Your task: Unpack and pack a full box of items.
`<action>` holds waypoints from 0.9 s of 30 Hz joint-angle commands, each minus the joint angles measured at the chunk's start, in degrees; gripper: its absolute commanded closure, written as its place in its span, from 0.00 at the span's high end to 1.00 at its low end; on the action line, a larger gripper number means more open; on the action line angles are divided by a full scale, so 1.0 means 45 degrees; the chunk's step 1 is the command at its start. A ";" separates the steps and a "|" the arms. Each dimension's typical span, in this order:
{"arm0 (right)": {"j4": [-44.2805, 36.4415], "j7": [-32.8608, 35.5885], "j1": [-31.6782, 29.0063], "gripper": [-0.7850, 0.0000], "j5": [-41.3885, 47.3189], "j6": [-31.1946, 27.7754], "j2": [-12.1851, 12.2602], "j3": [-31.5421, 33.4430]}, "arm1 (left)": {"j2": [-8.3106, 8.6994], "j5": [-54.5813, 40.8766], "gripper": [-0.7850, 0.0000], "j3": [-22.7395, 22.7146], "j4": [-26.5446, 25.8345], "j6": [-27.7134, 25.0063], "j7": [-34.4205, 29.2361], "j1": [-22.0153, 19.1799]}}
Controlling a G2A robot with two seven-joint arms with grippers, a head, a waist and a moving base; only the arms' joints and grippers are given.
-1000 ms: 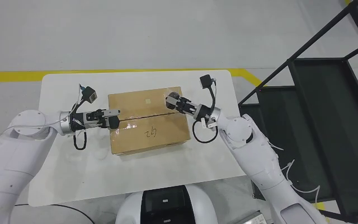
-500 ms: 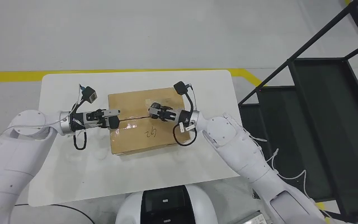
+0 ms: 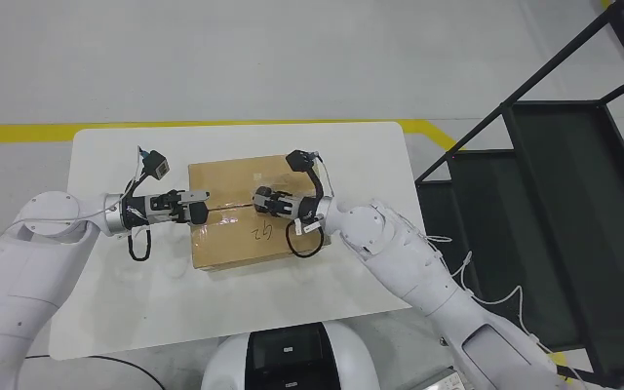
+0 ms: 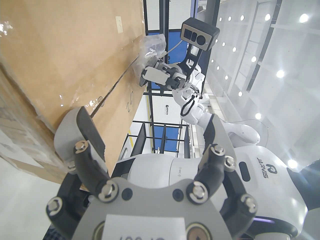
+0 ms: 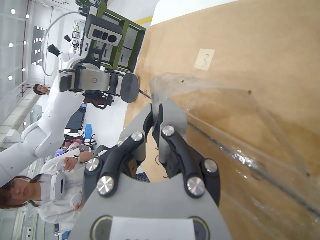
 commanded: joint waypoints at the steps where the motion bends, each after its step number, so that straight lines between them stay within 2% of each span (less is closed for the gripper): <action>1: 0.0039 -0.0144 0.0031 0.00 -0.0213 0.0140 -0.0046 -0.0135 | 0.0000 0.0000 1.00 0.0000 0.0000 0.0000 0.0000 0.0000; 12: 0.0373 -0.0336 0.0317 0.00 -0.0779 0.0557 -0.0302 -0.0685 | 0.0000 0.0000 1.00 0.0000 0.0000 0.0000 0.0000 0.0000; 13: 0.0390 -0.0287 0.0338 0.11 -0.0747 0.0605 -0.0319 -0.0696 | 0.0000 0.0000 1.00 0.0000 0.0000 0.0000 0.0000 0.0000; 14: 0.0372 -0.0259 0.0363 0.79 -0.0727 0.0646 -0.0333 -0.0695 | 0.0000 0.0000 1.00 0.0000 0.0000 0.0000 0.0000 0.0000; 15: 0.0319 -0.0254 0.0373 1.00 -0.0698 0.0664 -0.0343 -0.0672 | 0.0000 0.0000 1.00 0.0000 0.0000 0.0000 0.0000 0.0000; 20: -0.0159 -0.0174 0.0217 1.00 -0.0793 0.0719 -0.0317 -0.0490 | 0.0020 -0.0049 1.00 -0.0251 -0.0200 -0.0183 0.0618 0.0227; 27: -0.0810 0.0023 -0.0136 1.00 -0.0976 0.0794 -0.0223 -0.0130 | 0.0362 -0.0962 1.00 -0.2048 -0.0350 -0.1372 0.1608 0.1541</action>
